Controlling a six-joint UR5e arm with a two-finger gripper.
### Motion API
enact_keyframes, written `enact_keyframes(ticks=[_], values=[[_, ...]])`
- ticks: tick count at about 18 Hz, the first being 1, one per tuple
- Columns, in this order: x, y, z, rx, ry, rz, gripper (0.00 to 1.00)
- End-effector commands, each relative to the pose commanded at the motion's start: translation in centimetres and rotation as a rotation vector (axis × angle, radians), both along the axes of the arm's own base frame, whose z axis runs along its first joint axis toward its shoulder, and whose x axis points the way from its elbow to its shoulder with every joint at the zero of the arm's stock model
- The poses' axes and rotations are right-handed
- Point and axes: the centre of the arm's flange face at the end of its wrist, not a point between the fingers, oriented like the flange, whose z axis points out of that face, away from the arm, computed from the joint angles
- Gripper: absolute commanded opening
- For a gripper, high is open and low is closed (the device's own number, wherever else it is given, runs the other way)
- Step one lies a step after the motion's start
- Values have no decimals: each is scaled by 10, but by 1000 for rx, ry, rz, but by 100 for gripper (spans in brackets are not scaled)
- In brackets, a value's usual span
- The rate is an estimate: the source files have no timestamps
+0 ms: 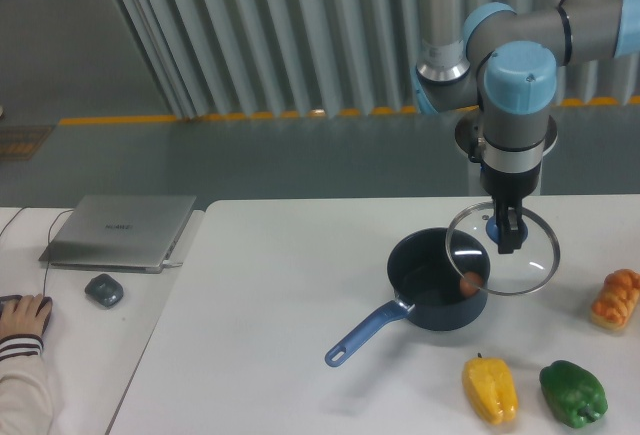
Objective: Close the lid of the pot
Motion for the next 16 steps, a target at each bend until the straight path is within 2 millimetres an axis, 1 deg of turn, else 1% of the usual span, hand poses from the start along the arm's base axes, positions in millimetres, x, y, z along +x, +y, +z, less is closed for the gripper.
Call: enact_keyframes(ticks=[3, 6, 10, 14, 16], values=[[6, 3, 2, 11, -9, 24, 36], [30, 15, 2, 15, -18, 28, 36], [56, 27, 2, 9, -10, 56, 36], [70, 33, 1, 3, -3, 47, 35], [73, 33, 1, -7, 9, 39, 35]])
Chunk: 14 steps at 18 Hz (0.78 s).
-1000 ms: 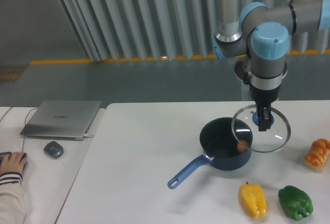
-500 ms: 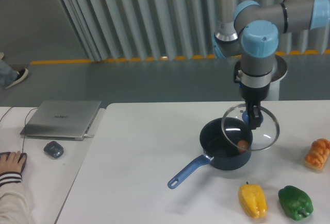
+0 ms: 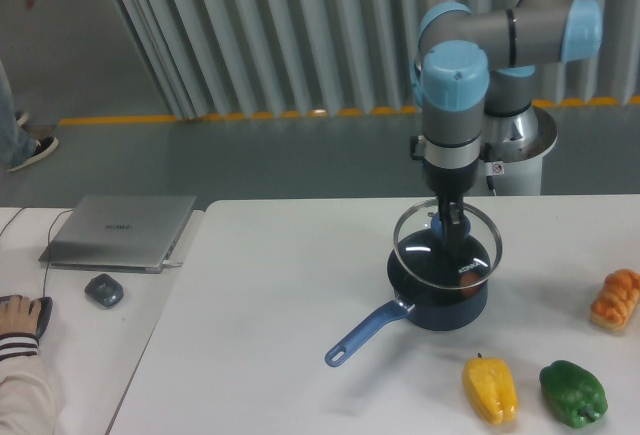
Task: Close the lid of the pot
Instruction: 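Move the held glass lid over the saucepan and lower it, then lower the glass lid onto the saucepan rim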
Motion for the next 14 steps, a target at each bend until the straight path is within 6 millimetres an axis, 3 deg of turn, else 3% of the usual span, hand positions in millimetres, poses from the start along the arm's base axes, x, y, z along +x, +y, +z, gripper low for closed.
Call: enact_keyframes(ticks=[5, 7, 14], values=[[8, 1, -1, -8, 4, 6, 35], [15, -1, -13, -29, -6, -2, 35], [24, 3, -22, -45, -16, -21, 35]])
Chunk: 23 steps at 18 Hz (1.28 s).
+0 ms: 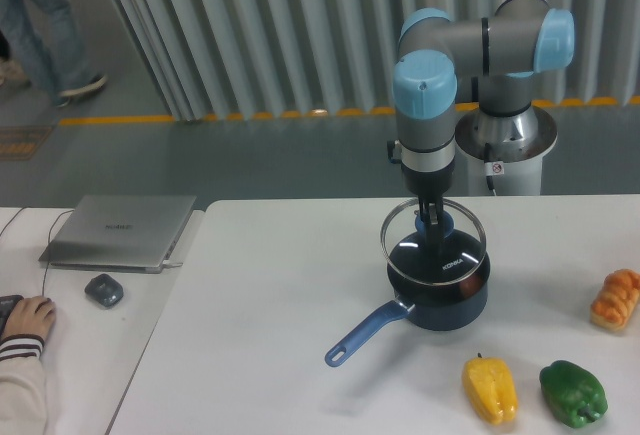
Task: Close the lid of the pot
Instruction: 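Lower the glass lid onto the saucepan rim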
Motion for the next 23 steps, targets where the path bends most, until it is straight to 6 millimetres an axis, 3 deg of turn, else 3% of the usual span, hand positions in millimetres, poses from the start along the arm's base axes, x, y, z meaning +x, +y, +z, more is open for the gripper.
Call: enact_keyframes(ticks=[10, 18, 23], values=[[4, 3, -9, -12, -5, -6, 35], [-2, 4, -1, 10, 53, -9, 35], [-2, 4, -7, -29, 98, -20, 35]])
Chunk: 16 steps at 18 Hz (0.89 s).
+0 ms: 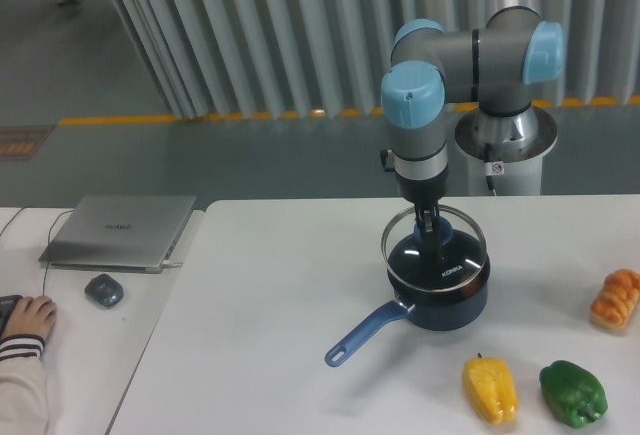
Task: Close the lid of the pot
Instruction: 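Lower the glass lid onto the saucepan rim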
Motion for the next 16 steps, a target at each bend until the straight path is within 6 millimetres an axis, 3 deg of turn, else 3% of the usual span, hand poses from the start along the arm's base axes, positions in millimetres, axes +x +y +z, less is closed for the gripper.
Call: enact_keyframes(ticks=[16], values=[[19, 10, -19, -53, 38, -11, 35]])
